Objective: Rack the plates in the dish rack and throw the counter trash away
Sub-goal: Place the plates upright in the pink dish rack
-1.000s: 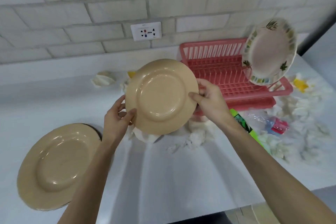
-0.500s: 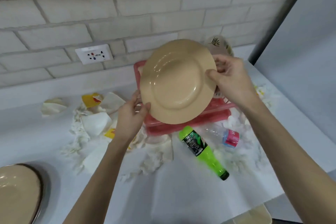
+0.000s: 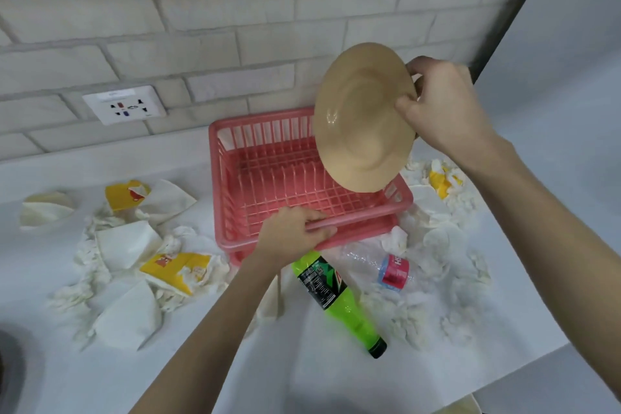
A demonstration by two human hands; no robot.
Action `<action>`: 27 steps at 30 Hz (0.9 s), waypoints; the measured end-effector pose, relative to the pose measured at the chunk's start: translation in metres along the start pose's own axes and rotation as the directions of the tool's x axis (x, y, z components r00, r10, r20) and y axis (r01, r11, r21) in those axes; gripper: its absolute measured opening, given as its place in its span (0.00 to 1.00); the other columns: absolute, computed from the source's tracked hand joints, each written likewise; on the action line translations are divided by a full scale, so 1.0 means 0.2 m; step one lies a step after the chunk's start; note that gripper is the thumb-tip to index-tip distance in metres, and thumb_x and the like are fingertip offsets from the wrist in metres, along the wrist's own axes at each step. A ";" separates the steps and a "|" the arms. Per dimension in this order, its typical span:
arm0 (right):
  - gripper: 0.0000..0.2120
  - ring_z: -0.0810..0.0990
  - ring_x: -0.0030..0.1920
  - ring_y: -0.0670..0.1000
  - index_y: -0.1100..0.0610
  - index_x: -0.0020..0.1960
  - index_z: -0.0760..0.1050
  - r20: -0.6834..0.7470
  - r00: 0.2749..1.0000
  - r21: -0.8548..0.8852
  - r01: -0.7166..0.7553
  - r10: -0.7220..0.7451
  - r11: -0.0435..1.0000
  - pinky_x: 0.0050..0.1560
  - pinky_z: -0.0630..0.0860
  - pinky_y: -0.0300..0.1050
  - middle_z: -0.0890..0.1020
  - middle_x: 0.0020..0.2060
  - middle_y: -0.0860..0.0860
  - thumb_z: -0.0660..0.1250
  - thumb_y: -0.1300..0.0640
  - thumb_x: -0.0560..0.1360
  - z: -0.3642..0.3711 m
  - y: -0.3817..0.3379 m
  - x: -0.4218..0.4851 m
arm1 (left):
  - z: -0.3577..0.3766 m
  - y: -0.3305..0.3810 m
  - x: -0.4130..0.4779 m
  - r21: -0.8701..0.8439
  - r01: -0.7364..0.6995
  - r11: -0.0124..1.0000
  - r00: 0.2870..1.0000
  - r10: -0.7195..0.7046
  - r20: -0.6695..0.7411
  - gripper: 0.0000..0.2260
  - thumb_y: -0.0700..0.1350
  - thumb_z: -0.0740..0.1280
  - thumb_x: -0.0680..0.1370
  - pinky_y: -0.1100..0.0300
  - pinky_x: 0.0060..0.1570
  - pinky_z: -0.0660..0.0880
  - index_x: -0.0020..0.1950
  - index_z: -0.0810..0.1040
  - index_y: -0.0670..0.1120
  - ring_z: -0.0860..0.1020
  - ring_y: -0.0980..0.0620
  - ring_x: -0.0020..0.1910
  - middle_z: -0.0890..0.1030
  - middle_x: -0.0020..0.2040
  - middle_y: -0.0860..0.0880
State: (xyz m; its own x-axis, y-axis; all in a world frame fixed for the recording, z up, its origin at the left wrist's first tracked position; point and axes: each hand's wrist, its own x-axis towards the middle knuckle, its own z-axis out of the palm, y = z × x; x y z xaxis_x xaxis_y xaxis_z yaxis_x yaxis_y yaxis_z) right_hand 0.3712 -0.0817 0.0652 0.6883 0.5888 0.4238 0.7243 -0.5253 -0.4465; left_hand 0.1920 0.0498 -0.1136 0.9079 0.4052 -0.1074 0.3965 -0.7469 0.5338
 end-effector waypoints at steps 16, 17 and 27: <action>0.09 0.67 0.40 0.59 0.59 0.37 0.61 0.243 0.970 -0.315 0.055 0.025 0.947 0.34 0.60 0.43 0.67 0.44 0.59 0.57 0.68 0.74 0.21 0.03 0.26 | 0.03 -0.01 -0.01 -0.051 0.038 0.998 0.993 -0.044 -0.111 0.11 0.62 0.69 0.75 0.61 0.46 0.77 0.56 0.82 0.65 0.80 0.61 0.50 0.83 0.54 0.65; 0.04 0.70 0.45 0.61 0.61 0.43 0.66 0.264 0.964 -0.333 0.053 0.040 0.941 0.38 0.63 0.44 0.68 0.47 0.62 0.57 0.68 0.75 0.21 0.01 0.26 | 0.03 0.00 -0.01 -0.056 0.040 0.998 0.992 -0.046 -0.115 0.11 0.62 0.69 0.75 0.62 0.46 0.76 0.56 0.83 0.65 0.80 0.62 0.50 0.83 0.54 0.65; 0.13 0.72 0.60 0.64 0.67 0.61 0.70 0.322 0.939 -0.404 0.017 0.124 0.915 0.47 0.66 0.47 0.70 0.61 0.64 0.57 0.71 0.77 0.31 -0.05 0.28 | 0.04 0.00 -0.01 -0.068 0.048 0.997 0.990 -0.056 -0.128 0.11 0.62 0.69 0.75 0.63 0.43 0.76 0.56 0.83 0.64 0.80 0.62 0.49 0.83 0.54 0.66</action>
State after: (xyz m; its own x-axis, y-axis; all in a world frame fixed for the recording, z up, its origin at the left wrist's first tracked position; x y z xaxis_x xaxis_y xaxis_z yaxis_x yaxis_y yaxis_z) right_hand 0.4007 -0.0051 0.0436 0.7232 0.6850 0.0884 0.6906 -0.7184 -0.0831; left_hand 0.1899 0.0456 -0.1196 0.8592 0.5109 -0.0289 0.4294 -0.6891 0.5838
